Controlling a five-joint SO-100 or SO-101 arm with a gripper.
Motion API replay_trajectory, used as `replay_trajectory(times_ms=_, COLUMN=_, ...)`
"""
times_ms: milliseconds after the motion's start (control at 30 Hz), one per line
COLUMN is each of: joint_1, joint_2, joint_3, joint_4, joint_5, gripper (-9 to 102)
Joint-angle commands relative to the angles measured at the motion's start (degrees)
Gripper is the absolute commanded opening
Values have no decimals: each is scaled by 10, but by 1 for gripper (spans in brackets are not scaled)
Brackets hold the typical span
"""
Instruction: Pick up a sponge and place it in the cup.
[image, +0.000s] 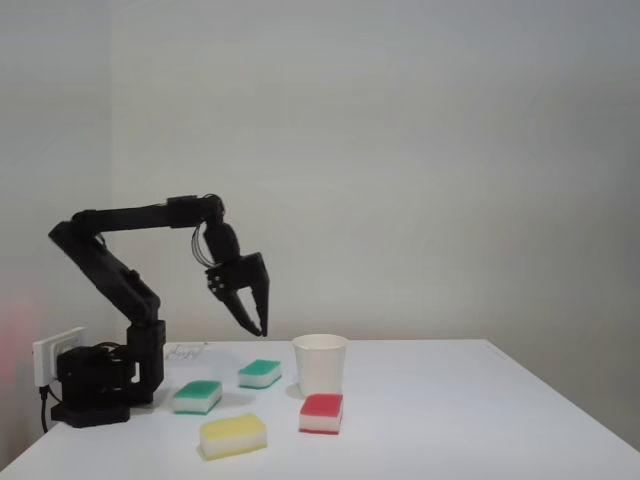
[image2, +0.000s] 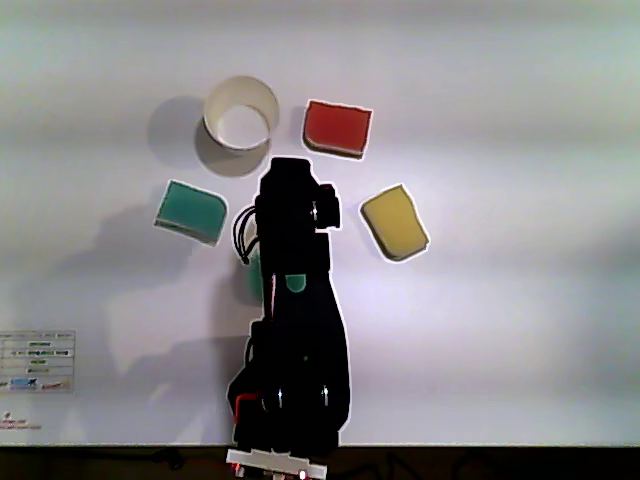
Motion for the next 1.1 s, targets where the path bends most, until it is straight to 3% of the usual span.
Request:
replay_trajectory(times_ms=0, joint_1=-37, joint_2=-31, joint_3=-37, joint_4=-21, joint_5=22, gripper=0)
replay_trajectory(times_ms=433, joint_1=-174, joint_2=-71, joint_3=13, joint_4=-125, joint_5=110, gripper=0)
replay_trajectory(times_ms=833, joint_1=-206, joint_2=-48, joint_3=103, joint_4=-171, joint_5=110, gripper=0)
replay_trajectory(times_ms=1067, joint_1=-199, joint_2=-60, joint_3=115, joint_4=-188, joint_5=87, gripper=24)
